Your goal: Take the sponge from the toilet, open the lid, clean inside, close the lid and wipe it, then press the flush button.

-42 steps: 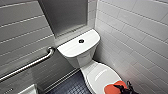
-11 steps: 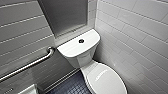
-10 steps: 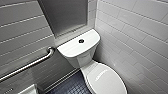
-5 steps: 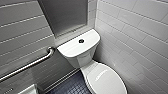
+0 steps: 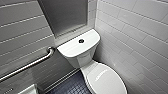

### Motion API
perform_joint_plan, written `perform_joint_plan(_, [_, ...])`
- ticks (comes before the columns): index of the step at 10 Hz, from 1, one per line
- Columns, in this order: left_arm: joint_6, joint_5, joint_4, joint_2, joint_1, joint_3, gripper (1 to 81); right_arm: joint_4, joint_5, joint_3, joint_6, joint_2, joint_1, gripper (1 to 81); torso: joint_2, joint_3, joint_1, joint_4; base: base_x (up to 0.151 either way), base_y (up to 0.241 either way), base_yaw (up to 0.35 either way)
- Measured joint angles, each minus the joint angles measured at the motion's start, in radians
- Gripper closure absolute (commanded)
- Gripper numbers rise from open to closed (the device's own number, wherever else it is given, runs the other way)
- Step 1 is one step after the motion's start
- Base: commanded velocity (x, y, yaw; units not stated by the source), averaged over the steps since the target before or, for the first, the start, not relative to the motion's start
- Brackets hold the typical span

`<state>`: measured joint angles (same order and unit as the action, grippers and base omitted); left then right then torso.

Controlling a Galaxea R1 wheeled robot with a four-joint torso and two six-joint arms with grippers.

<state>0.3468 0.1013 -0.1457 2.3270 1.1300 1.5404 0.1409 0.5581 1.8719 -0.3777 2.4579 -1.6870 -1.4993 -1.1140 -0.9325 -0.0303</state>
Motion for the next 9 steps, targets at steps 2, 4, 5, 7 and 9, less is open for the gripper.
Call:
perform_joint_plan(2, [0.066,-0.002,0.0,0.016,-0.069,0.0,1.0,0.009,-0.001,0.001,0.0,0.007,-0.003,81.1,0.0,0.0,0.0,0.0,0.0,0.0,0.0])
perform_joint_plan(4, [0.127,-0.005,0.0,0.025,-0.123,0.0,1.0,0.01,0.001,0.002,0.003,0.009,-0.003,81.1,0.0,0.0,0.0,0.0,0.0,0.0,0.0])
perform_joint_plan(5, [0.151,-0.006,0.0,0.031,-0.148,0.001,1.0,0.01,0.002,0.001,0.004,0.013,-0.003,81.1,0.0,-0.007,0.0,0.0,0.0,0.0,0.0])
perform_joint_plan(7, [0.176,-0.007,0.0,0.06,-0.192,0.005,1.0,0.01,0.002,0.001,0.004,0.013,-0.003,81.1,0.0,-0.051,0.0,0.0,0.0,0.0,0.0])
perform_joint_plan(9, [0.184,-0.023,0.006,0.089,-0.235,0.006,1.0,0.01,0.007,0.001,0.004,0.013,0.005,81.1,0.001,-0.071,0.0,0.0,0.0,0.0,0.0])
